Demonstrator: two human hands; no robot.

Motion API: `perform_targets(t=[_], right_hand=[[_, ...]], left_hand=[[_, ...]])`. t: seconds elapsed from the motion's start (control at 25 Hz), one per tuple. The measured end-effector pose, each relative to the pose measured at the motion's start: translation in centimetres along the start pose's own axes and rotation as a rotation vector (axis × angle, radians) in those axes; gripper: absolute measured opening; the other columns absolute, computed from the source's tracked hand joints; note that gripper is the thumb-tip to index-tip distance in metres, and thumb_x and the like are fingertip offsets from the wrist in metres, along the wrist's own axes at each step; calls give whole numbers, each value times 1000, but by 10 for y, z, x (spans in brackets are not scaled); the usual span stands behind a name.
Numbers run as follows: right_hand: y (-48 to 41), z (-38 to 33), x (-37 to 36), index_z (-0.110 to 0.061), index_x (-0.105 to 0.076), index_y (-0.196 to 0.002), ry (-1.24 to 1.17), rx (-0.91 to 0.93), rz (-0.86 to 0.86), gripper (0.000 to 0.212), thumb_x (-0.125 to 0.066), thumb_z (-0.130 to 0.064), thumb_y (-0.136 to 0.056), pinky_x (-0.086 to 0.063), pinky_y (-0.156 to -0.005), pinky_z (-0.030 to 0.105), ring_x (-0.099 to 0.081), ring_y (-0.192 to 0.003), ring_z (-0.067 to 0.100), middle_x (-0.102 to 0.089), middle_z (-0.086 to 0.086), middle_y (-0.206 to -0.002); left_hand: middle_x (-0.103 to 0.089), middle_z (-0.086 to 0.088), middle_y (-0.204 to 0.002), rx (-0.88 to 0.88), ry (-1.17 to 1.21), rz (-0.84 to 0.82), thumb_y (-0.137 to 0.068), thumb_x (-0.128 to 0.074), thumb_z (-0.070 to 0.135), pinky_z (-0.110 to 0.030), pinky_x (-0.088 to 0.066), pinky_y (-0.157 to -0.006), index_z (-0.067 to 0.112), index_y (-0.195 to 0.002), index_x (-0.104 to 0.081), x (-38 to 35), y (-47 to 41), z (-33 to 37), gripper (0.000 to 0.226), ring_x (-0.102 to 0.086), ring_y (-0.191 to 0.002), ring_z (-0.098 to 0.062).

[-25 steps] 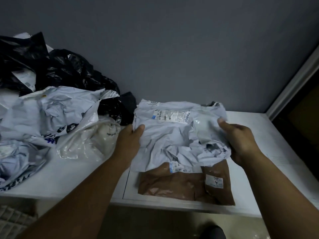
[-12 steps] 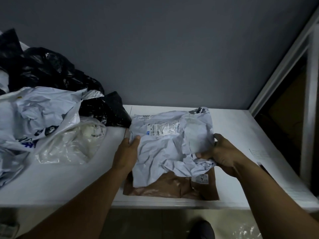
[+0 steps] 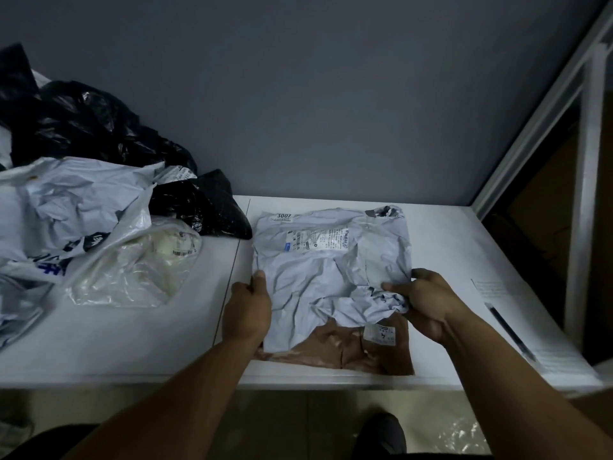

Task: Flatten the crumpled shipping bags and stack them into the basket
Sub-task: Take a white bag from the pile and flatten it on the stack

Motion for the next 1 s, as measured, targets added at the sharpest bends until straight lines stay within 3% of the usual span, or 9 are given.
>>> perform_targets(t=[0.08,0.28,0.48,0.6,0.72,0.88,1.0], right_hand=[[-1,5,-1,14,-52,-119,-1,-4,6,35,-63,17,-86,-61,-74,52,-73,-89,44,-69,31,-108],[-8,12,15,-2,-51,-122,272,3,105,27,-59,2,-96,-61,-60,38,-73,-75,33,-68,25,-105],[-7,18,41,-4,-47,-131,446,-47,148,40,-64,-4,-95,-60,-79,57,-71,-89,44,-66,28,-109],[5,20,44,-1,-46,-123,440,-140,103,44,-69,2,-86,-61,-76,50,-70,-90,40,-66,27,-109],[12,22,39,6,-54,-118,502,-203,12,53,-83,-8,-75,-62,-77,48,-73,-90,37,-73,25,-99],[18,27,26,-1,-41,-133,615,-152,-31,88,-92,1,-62,-61,-83,48,-67,-102,36,-57,16,-120],[20,31,23,2,-44,-125,681,-139,-38,72,-85,11,-66,-61,-82,50,-65,-97,34,-54,15,-110]], left_hand=[[-62,-19,-111,-38,-47,6,-104,-31,48,-37,-45,-82,1,-108,-56,-2,1,-3,53,-59,-102,-36],[-63,-25,-98,-205,-109,47,-107,-28,35,-44,-49,-80,9,-96,-42,7,-2,1,32,-61,-94,-40],[-64,-24,-91,-339,-285,0,-106,-32,34,-41,-50,-77,11,-91,-40,18,-13,-5,29,-63,-90,-40],[-64,-24,-93,-339,-352,-22,-107,-29,35,-39,-47,-75,10,-93,-42,18,-14,-8,31,-63,-91,-40],[-65,-23,-101,-323,-445,-29,-107,-25,36,-44,-51,-83,6,-104,-49,17,-15,-13,39,-63,-96,-39],[-65,-21,-112,-267,-515,-32,-107,-25,32,-43,-48,-89,5,-111,-56,15,-18,-19,42,-61,-105,-39],[-64,-24,-115,-269,-478,-28,-107,-28,25,-44,-47,-92,2,-114,-56,15,-23,-20,38,-60,-108,-40]])
Point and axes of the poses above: each hand's wrist, its own y-axis away from the middle knuckle, its own x-axis out of the back of the hand, z = x × y, the point moved 3 cm from there along -y, towards the middle knuckle
